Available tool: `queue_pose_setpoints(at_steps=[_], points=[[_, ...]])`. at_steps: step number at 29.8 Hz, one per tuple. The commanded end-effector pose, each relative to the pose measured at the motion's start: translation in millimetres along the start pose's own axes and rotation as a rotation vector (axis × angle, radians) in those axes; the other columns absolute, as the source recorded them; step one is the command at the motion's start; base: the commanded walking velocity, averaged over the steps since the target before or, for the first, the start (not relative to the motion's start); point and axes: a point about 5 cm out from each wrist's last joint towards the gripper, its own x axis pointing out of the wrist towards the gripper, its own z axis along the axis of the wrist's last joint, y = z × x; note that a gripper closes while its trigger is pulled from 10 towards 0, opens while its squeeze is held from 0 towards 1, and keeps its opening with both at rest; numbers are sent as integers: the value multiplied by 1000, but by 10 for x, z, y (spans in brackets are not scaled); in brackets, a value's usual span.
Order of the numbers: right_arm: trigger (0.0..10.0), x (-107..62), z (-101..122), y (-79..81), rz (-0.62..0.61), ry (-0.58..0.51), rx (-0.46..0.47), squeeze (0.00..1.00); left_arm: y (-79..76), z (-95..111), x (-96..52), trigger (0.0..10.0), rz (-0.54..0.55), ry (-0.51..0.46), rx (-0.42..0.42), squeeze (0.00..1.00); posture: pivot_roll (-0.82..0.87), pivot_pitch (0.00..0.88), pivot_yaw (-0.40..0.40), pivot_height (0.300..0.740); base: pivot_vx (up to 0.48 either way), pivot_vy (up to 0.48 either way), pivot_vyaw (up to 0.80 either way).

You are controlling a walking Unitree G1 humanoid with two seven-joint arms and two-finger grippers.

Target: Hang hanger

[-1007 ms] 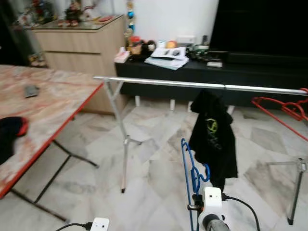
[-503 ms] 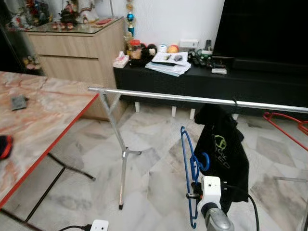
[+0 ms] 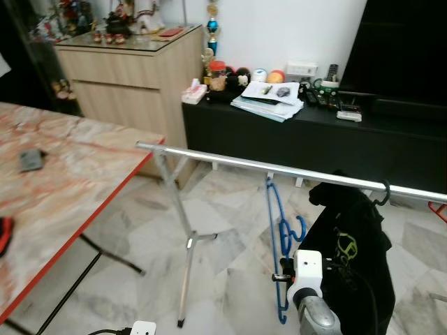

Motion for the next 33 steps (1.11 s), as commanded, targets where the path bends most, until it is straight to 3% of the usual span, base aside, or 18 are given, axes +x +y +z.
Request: queue_pose_setpoints(at_steps=[1,7,10,15,25,33], points=[[10000,47,130,25,-11,-47,23,0,44,-8,-3,10000,10,3,31,0,31,0,33,740,0,0,0],[10000,67,209,25,-20,-81,26,0,57,-9,-5,10000,16,-2,26,0,32,0,31,740,0,0,0],[10000,96,377,-26,-73,-164,50,0,62,-7,-6,10000,13,-6,20,0,34,0,27,740,0,0,0],[10000,104,468,-60,-97,-211,61,0,57,-4,-5,10000,8,-4,18,0,36,0,25,740,0,0,0],[10000,113,509,-63,-109,-228,59,0,52,-6,-4,10000,1,0,22,0,41,0,22,740,0,0,0],[10000,186,555,-98,-115,-132,23,0,48,-9,-4,10000,-5,3,27,0,44,0,21,740,0,0,0]])
